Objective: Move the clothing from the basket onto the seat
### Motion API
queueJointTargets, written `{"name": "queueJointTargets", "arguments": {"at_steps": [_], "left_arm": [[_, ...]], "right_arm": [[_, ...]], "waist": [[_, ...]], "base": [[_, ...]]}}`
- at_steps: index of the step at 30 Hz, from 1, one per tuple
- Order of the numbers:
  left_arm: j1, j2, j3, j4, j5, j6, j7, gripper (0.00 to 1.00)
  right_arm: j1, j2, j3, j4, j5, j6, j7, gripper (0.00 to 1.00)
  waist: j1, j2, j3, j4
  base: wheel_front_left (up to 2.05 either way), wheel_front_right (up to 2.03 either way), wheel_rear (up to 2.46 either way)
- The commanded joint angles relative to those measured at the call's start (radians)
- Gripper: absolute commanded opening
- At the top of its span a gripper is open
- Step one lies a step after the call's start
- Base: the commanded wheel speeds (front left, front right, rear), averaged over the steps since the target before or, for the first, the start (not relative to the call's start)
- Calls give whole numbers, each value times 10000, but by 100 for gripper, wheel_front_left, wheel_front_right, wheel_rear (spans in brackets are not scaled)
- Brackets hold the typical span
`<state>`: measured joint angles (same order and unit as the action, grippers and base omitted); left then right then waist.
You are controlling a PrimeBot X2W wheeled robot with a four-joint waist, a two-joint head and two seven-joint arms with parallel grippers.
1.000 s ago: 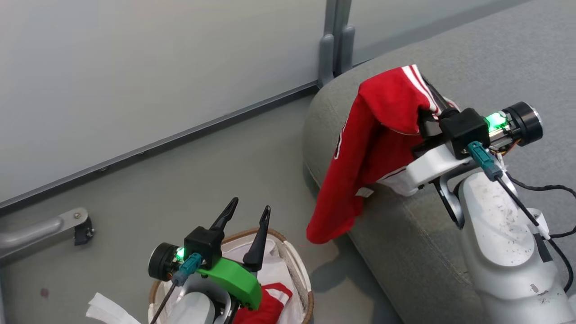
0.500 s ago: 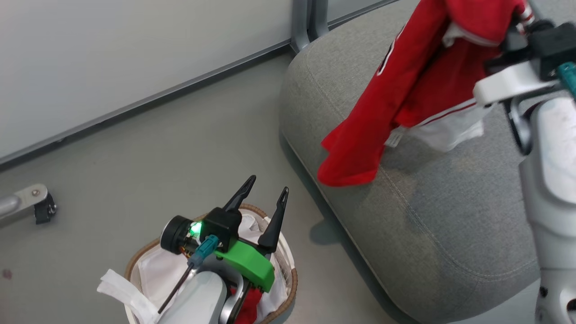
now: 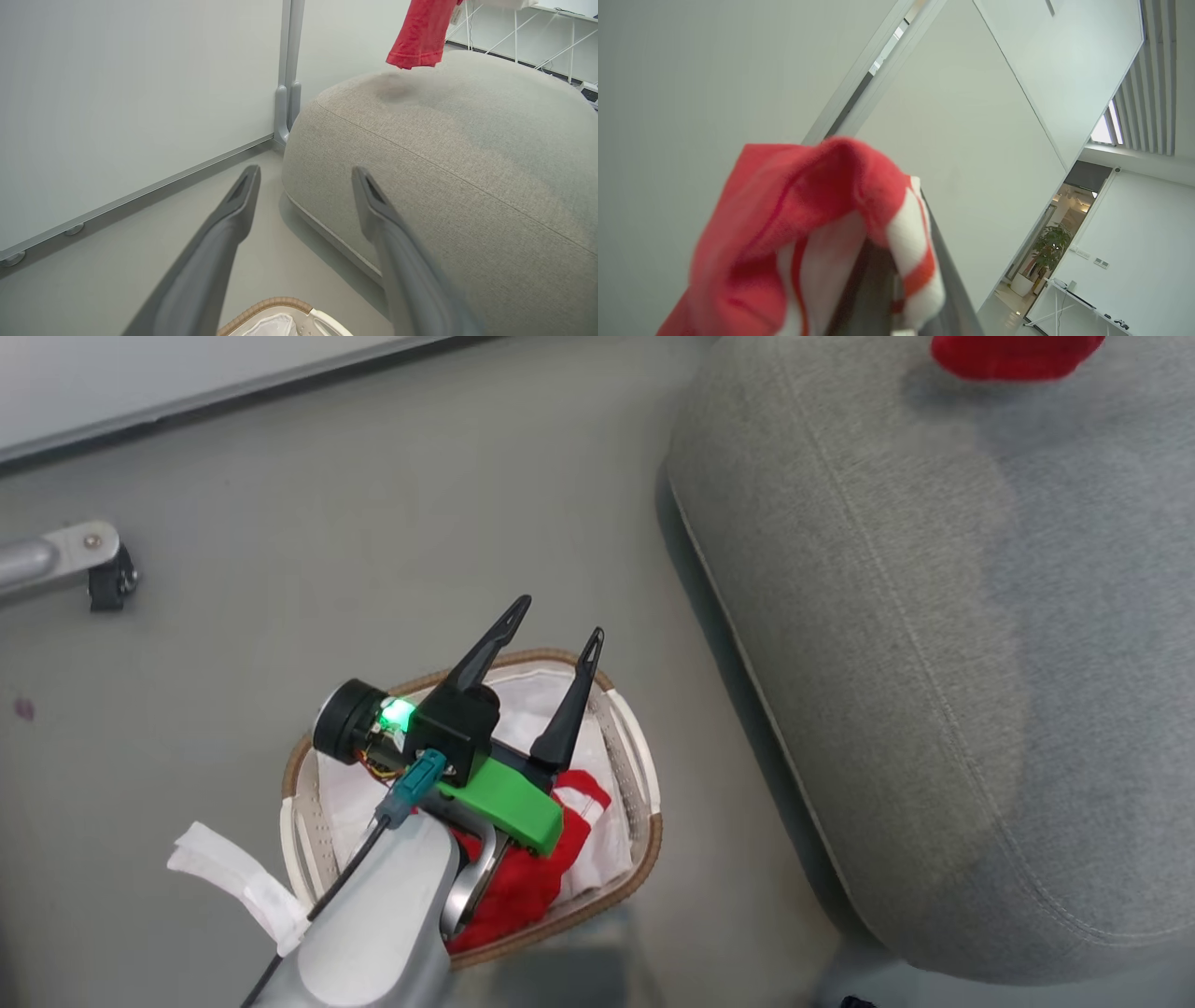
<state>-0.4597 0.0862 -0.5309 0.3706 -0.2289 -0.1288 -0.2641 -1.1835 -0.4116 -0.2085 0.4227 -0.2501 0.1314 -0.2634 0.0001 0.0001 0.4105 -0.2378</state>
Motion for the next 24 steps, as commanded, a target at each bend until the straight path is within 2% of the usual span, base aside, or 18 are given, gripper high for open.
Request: {"name": "queueJointTargets", "arguments": {"at_steps": [1,4,10,17,22,23,24], "left_arm": [[-317,102,27,-51,111,-32,-5,100],[-517,155,99,-112,197,-30,-5,100],[-608,271,232,-205,316,-31,-5,100],[-494,365,302,-170,359,-31,-5,100],[-434,414,261,-111,384,-31,-5,100],[-406,422,245,-102,390,-31,-5,100],[-381,429,241,-91,390,-31,-5,100]], "right_arm": [[-54,-52,-52,85,-136,-14,-21,0],[346,-168,-297,242,-332,-15,-21,0],[1765,294,-1119,584,-473,-15,-13,0],[3251,1018,-1893,972,-709,-15,-15,0],[3884,1236,-2093,993,-770,-15,-13,0],[4027,1299,-2098,947,-792,-15,-13,7],[4137,1332,-2114,946,-780,-15,-13,19]], "waist": [[-1,-1,1456,1037],[-1,-1,1987,1203],[-1,-1,2604,1311],[-1,-1,2739,1200],[-1,-1,2656,1023],[-1,-1,2624,983],[-1,-1,2596,952]], "base": [[0,0,0],[0,0,0],[0,0,0],[0,0,0],[0,0,0],[0,0,0],[0,0,0]]}}
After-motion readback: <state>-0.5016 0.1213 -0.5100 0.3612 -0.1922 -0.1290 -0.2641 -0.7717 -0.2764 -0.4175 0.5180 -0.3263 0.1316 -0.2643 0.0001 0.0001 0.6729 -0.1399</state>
